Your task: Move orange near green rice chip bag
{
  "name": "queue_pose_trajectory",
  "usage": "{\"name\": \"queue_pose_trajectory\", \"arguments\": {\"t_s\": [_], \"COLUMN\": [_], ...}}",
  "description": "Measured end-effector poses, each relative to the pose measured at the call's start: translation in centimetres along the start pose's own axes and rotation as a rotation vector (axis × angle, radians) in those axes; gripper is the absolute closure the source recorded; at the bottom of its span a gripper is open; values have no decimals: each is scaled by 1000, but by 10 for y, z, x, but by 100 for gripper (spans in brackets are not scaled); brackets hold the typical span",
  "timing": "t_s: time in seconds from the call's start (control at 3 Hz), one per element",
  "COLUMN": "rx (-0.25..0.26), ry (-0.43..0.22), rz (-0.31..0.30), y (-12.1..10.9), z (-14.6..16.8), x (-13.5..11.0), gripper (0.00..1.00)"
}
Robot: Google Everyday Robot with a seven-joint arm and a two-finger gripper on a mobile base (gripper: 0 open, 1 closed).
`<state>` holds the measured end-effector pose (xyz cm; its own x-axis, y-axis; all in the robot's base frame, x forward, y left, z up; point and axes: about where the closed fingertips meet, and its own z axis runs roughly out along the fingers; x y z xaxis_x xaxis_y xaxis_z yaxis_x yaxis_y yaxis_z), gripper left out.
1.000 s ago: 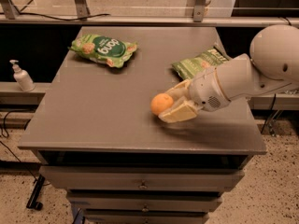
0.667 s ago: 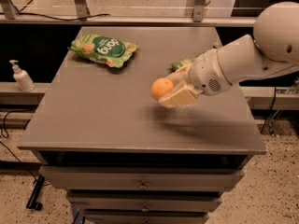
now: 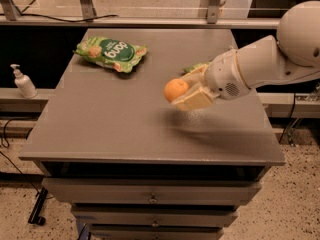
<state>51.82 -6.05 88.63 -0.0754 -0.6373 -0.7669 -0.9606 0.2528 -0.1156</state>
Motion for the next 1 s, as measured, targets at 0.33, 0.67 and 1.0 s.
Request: {"name": "queue_pose_trajectory", "arguments": {"t_s": [0.33,0.67,1.0], "rx": [59,89,74], "ry": [-1,34,84], "rz": [-43,-103,-149], "y": [-31,-70,-107], "z": [-3,9,41], "x": [-16,-41,-62], "gripper": [100,100,100]}}
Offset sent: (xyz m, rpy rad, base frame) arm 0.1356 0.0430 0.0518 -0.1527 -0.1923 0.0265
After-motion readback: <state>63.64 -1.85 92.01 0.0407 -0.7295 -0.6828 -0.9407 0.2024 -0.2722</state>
